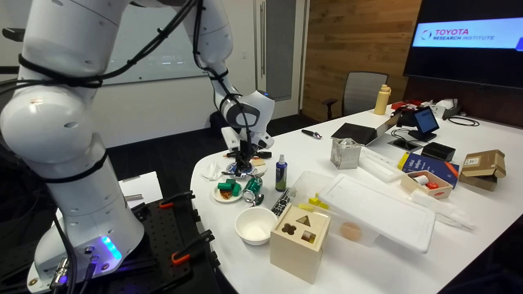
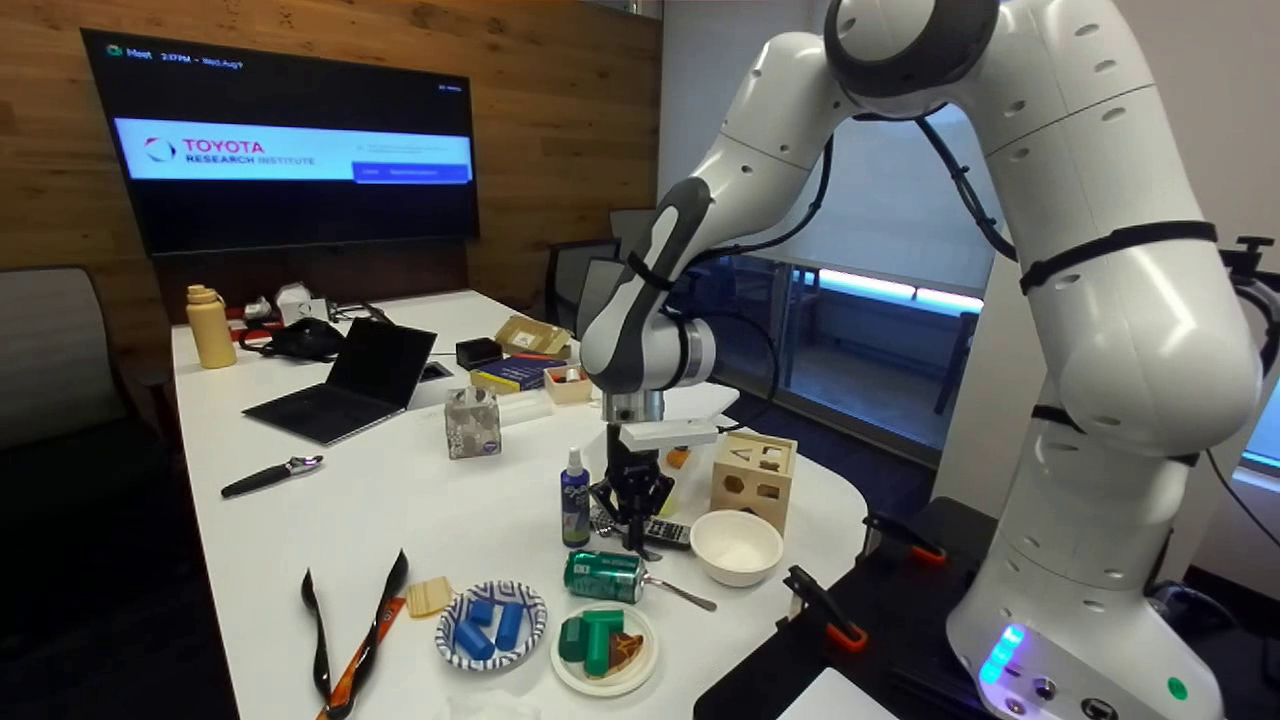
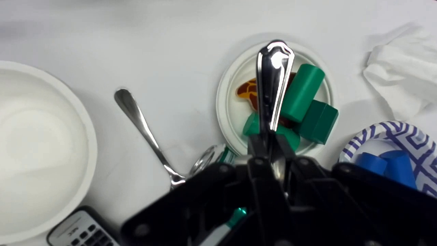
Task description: Move the fork around in the bowl, and then place it back on the table
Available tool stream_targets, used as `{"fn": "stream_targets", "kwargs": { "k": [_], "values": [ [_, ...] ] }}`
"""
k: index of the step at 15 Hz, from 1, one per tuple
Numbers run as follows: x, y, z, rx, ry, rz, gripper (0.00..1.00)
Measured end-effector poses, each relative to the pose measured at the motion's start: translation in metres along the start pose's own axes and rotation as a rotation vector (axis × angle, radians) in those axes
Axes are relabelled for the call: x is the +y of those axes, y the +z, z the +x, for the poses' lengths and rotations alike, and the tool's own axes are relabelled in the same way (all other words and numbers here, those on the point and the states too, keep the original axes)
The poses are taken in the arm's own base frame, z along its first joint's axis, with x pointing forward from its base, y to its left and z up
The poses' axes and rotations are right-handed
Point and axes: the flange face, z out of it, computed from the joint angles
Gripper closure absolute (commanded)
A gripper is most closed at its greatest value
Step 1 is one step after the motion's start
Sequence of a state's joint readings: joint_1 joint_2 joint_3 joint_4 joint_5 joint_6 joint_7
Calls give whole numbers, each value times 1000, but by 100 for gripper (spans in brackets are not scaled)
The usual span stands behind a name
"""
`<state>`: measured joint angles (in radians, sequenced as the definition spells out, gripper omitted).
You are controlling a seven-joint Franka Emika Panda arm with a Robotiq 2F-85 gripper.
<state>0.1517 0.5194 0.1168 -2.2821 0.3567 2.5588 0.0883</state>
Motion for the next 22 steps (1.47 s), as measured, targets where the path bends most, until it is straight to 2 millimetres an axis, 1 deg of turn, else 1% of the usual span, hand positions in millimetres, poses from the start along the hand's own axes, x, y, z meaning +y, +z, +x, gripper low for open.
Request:
{"fn": "stream_targets", "kwargs": {
  "k": [3, 6, 9, 11, 14, 17, 19, 22],
  "values": [
    [-12, 26, 26, -20, -54, 22, 97],
    [-31, 41, 46, -26, -114, 42, 97],
    [-50, 45, 60, -18, -165, 44, 97],
    [-57, 46, 68, -9, -182, 47, 97],
    [-62, 52, 79, -7, -186, 54, 97],
    [-66, 50, 88, -18, -187, 63, 97],
    [-69, 49, 92, -12, -190, 69, 97],
    [-78, 52, 88, -20, -201, 81, 97]
  ]
}}
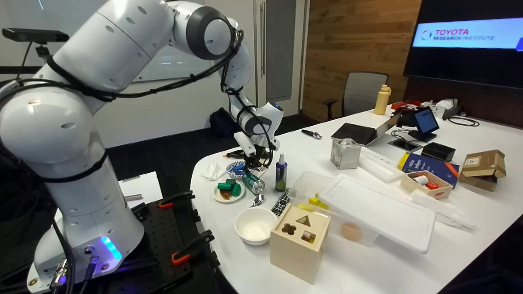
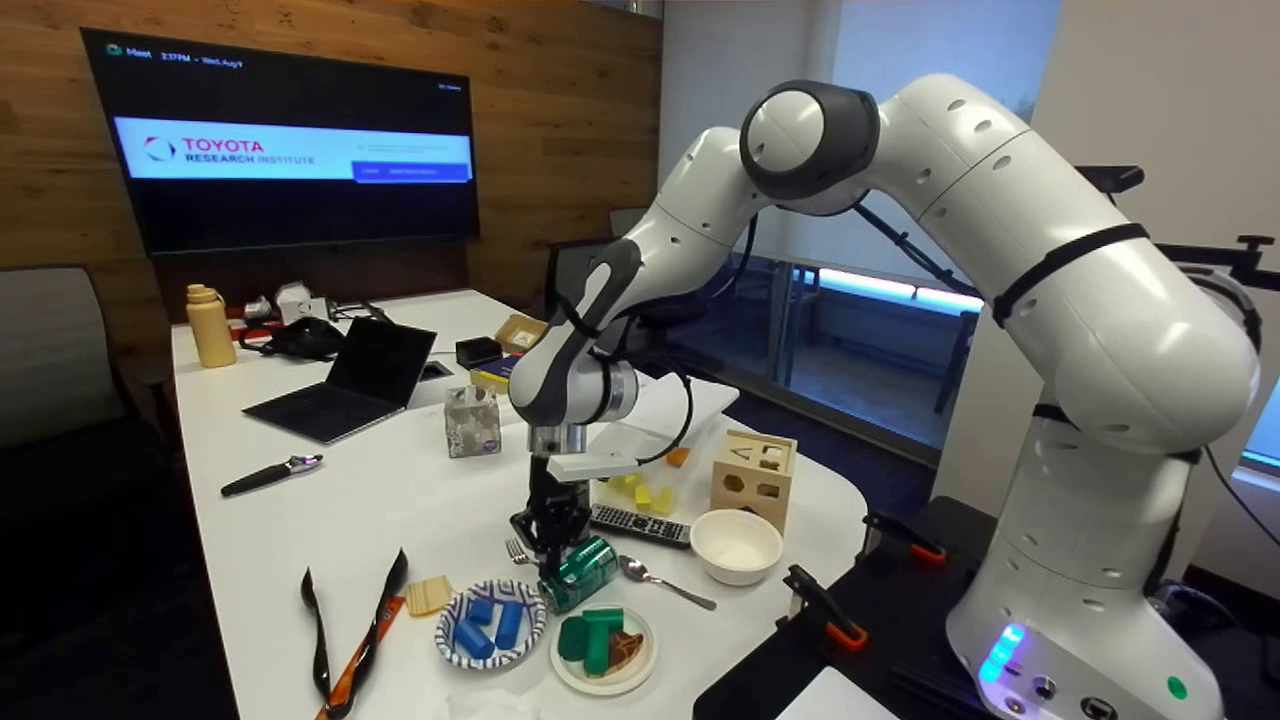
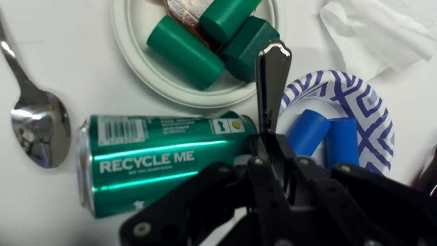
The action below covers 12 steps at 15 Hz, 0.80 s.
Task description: Move the fork around in the bowl, and then place it back on the table
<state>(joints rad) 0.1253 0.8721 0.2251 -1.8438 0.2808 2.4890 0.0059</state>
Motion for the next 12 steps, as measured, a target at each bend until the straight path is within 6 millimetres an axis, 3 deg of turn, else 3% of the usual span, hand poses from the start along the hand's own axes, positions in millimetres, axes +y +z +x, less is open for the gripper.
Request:
{"fn": "stream_targets", "kwargs": {
  "k": [5, 12],
  "values": [
    [-12, 17, -5, 9, 8, 81, 97],
    [29, 34, -9, 102, 72, 52, 97]
  ]
}}
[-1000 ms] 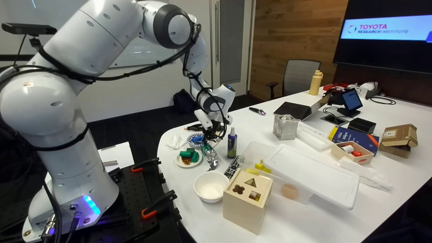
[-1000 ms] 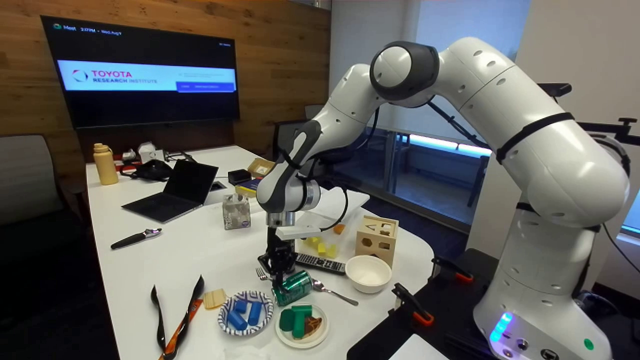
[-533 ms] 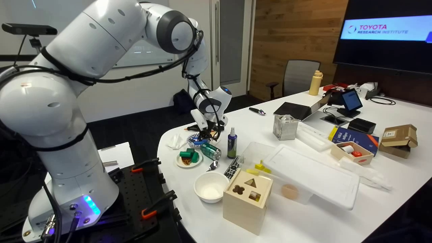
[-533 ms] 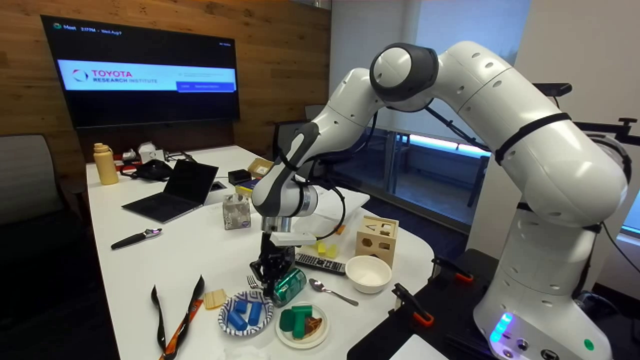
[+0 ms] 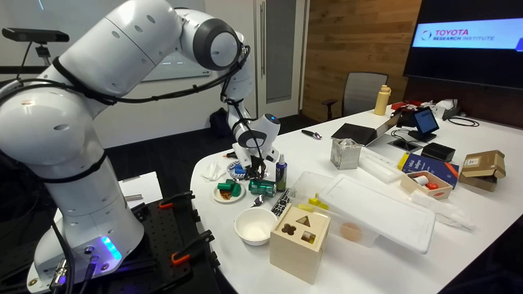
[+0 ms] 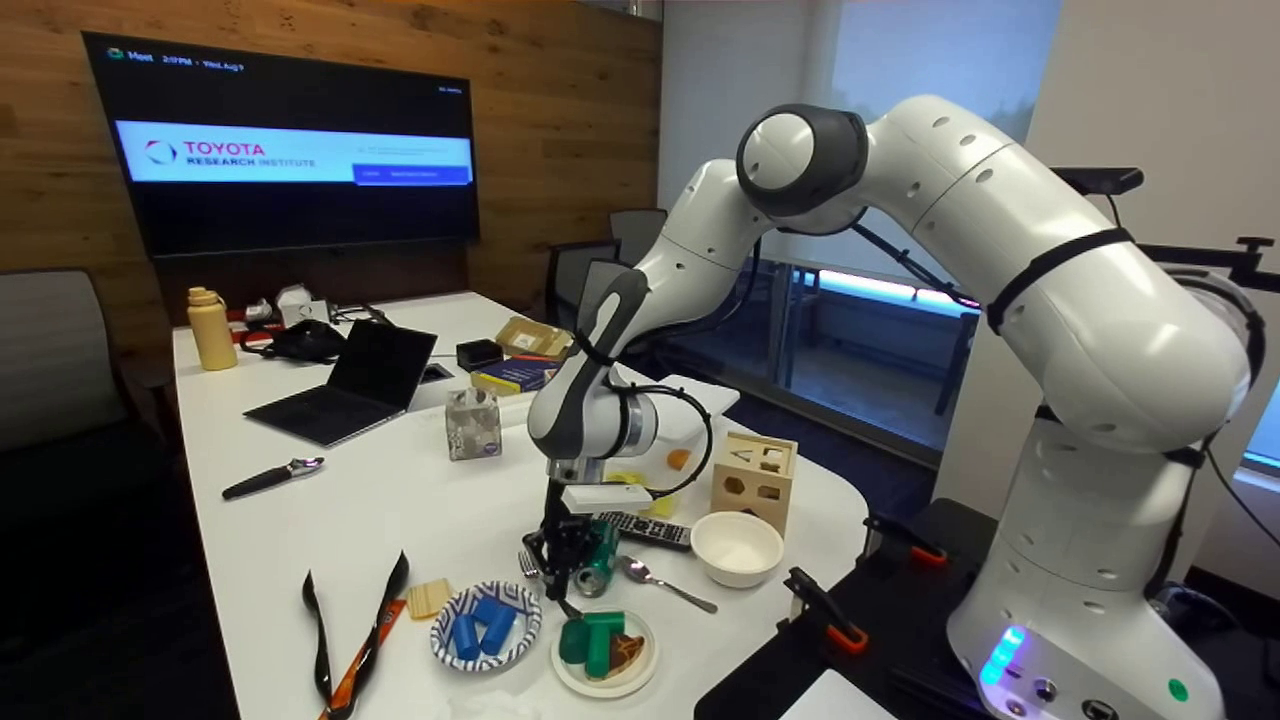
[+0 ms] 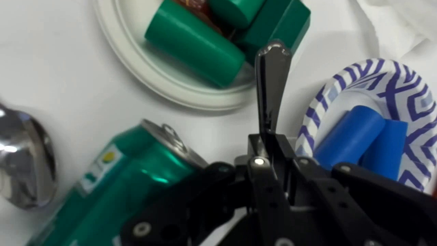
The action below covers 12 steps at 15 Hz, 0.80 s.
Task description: Move the fork around in the bowl, and then place it back on the table
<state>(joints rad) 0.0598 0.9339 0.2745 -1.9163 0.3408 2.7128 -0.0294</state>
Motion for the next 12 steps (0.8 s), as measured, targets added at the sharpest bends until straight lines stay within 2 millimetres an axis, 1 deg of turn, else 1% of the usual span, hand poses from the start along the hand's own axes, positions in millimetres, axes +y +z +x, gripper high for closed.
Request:
{"fn": "stream_targets", "kwargs": {
  "k": [3, 4, 5, 6, 9, 12],
  "values": [
    [13, -1, -1, 37, 16, -12, 97],
    [16, -1, -1, 44, 18, -17, 96],
    [17, 0, -2, 47, 19, -20, 63],
    [18, 0, -3, 49, 20, -21, 62],
    [18, 1, -4, 57, 28, -24, 42],
    [16, 0, -4, 69, 26, -22, 18]
  ]
}}
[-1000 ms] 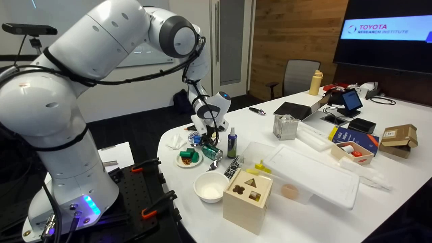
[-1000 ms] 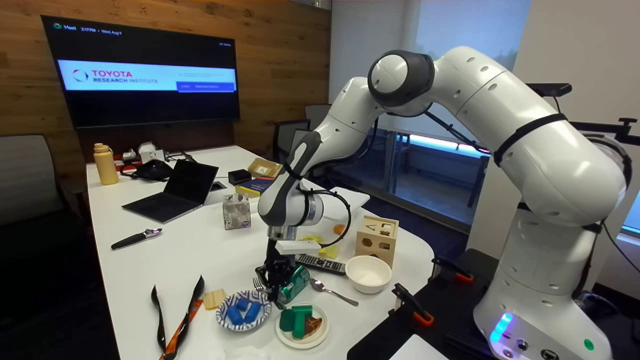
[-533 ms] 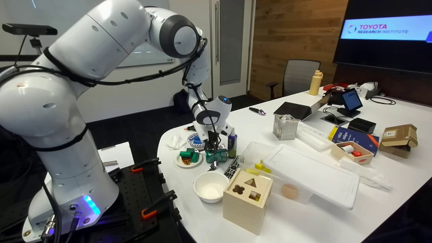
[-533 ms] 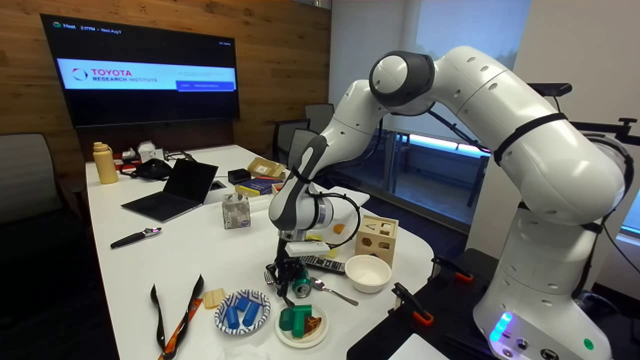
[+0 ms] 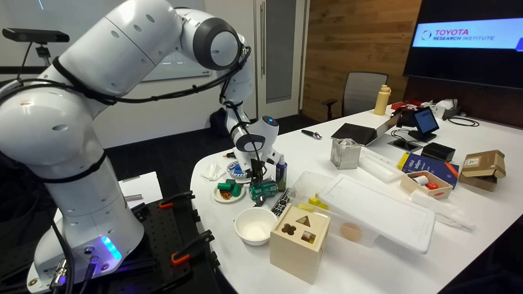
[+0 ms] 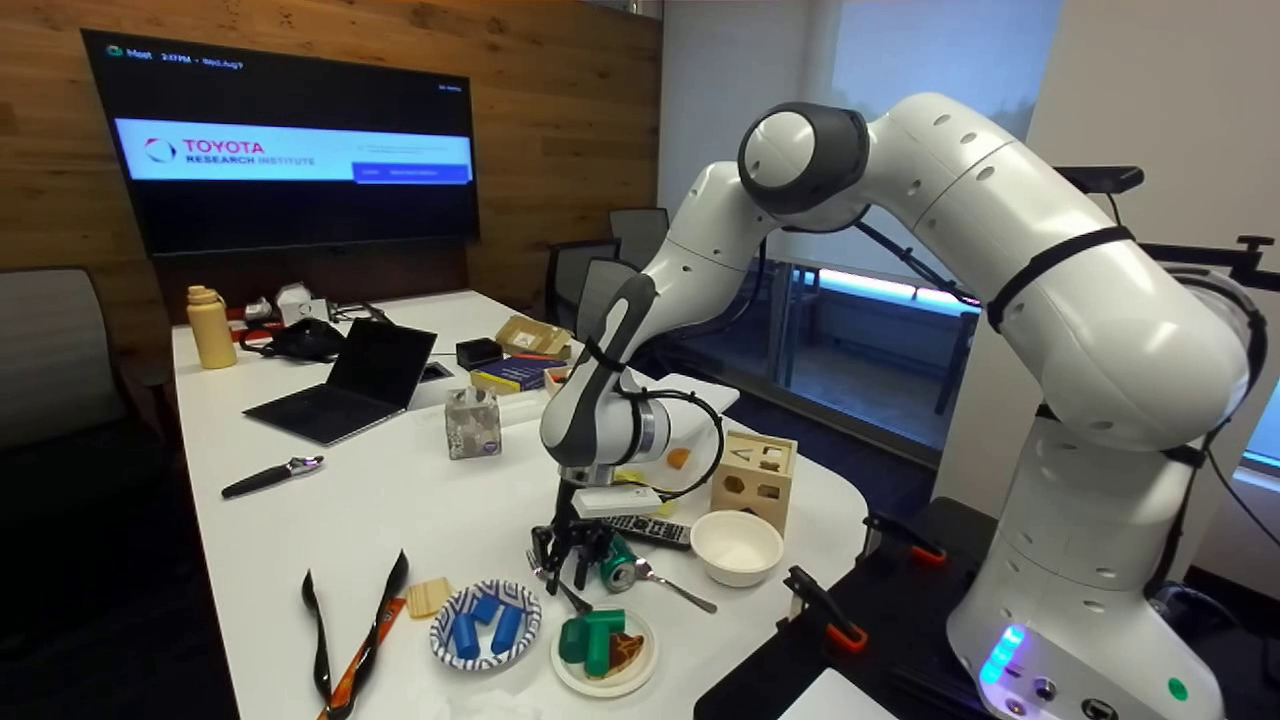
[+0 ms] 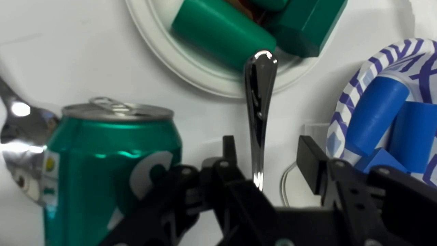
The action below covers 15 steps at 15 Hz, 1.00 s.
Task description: Move the fork around in the bowl, and then place it back on the table
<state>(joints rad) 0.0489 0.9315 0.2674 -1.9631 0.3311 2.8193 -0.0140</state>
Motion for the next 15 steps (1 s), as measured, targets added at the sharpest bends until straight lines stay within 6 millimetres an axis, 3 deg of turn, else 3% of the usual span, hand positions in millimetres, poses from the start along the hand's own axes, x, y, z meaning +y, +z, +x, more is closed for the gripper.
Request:
{"fn": "stream_targets", "kwargs": {
  "k": [2, 3, 9, 12, 15],
  "values": [
    [-4, -2, -2, 6, -5, 4, 3],
    [-8, -4, -4, 8, -10, 6, 0],
    [-54, -46, -35, 24, -27, -7, 0],
    [-84, -81, -58, 53, 0, -63, 0],
    [-101, -119, -77, 86, 24, -120, 0]
  ]
}}
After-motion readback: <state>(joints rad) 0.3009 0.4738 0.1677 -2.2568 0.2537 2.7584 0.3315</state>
